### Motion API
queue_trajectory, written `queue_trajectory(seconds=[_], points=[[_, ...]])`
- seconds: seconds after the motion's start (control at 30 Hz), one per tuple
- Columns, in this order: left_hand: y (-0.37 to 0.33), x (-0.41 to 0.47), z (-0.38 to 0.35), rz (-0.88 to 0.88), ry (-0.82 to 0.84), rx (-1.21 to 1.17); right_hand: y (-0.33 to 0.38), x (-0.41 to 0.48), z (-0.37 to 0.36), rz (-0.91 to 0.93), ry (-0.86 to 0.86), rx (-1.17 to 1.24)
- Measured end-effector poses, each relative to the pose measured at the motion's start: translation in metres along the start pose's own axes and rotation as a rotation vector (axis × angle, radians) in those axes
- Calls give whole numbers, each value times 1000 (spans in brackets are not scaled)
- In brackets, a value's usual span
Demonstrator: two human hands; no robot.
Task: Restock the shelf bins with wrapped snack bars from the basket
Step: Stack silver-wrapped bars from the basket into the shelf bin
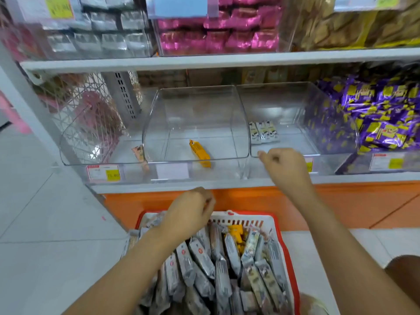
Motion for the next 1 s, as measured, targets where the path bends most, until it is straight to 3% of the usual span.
queue_trajectory(seconds=[0.1, 0.2, 0.3, 0.37, 0.53, 0.8, 1.0], points=[[17, -20, -23, 113, 318, 189, -10, -54, -31, -64, 205, -5], [33, -46, -45, 216, 626, 276, -29, -106, -69, -175, 674, -213], [44, -65, -61, 272, 778, 307, -44, -156, -97, -377, 917, -402], [48, -70, -66, 268, 755, 323, -55, -178, -109, -495, 849, -511], [55, -76, -71, 272, 731, 340, -56, -192, -114, -545, 736, -561], [43, -72, -68, 340, 761, 350, -57, -187, -108, -518, 773, -471], [31, -65, -62, 353, 783, 321, -49, -187, -109, -459, 807, -623]])
Point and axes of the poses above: each hand's wrist, its own x-axis towards the middle knuckle, its own z-axis out of the back of the hand, y = z × x, the point moved 2 cm from there along x, towards the middle knuckle, and after that the axes turned 5 degrees about z, right-handed, at the moved point
